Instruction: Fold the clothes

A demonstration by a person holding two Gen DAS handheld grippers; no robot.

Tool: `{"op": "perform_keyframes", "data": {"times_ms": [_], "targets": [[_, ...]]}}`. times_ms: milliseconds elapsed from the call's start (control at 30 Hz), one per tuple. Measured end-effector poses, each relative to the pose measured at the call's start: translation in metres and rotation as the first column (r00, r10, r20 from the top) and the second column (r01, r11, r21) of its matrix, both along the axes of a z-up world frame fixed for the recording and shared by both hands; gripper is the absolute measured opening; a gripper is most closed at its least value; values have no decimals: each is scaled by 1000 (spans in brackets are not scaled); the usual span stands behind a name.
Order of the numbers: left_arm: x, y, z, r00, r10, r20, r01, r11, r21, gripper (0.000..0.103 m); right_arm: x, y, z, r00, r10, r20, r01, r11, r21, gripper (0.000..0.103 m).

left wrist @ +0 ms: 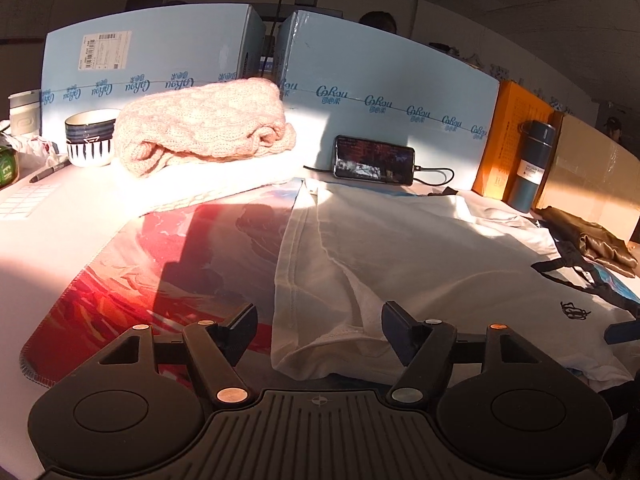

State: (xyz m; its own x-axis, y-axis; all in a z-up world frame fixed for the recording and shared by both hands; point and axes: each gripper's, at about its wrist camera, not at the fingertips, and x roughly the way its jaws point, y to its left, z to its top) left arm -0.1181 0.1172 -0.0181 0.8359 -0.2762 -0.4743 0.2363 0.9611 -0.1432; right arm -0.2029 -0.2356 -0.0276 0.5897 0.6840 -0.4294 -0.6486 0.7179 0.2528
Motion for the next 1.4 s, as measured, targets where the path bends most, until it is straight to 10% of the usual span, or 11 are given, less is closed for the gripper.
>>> {"op": "perform_keyframes", "data": {"times_ms": [600,833,1067,1167,1300,1400], "targets": [[-2,35,10,952,304,40,-306,933,190,73,25,-20,1,1000,-13,18,13,1000,18,73],[58,12,50,992,31,119,-39,997,68,73,58,-16,16,986,-127,111,129,992,-9,79],[189,-41,38,975,-217,-38,219,974,53,72,117,-29,21,967,-245,76,224,951,215,80],[230,-54,18,964,-230,-135,240,969,64,65,131,-33,13,975,-221,26,205,938,279,80],[249,-56,0,942,-275,-192,289,956,53,12,133,-38,6,975,-221,-24,218,929,298,83],[247,-58,1,947,-288,-145,304,947,101,3,136,-40,1,977,-206,-54,213,924,319,83]]}}
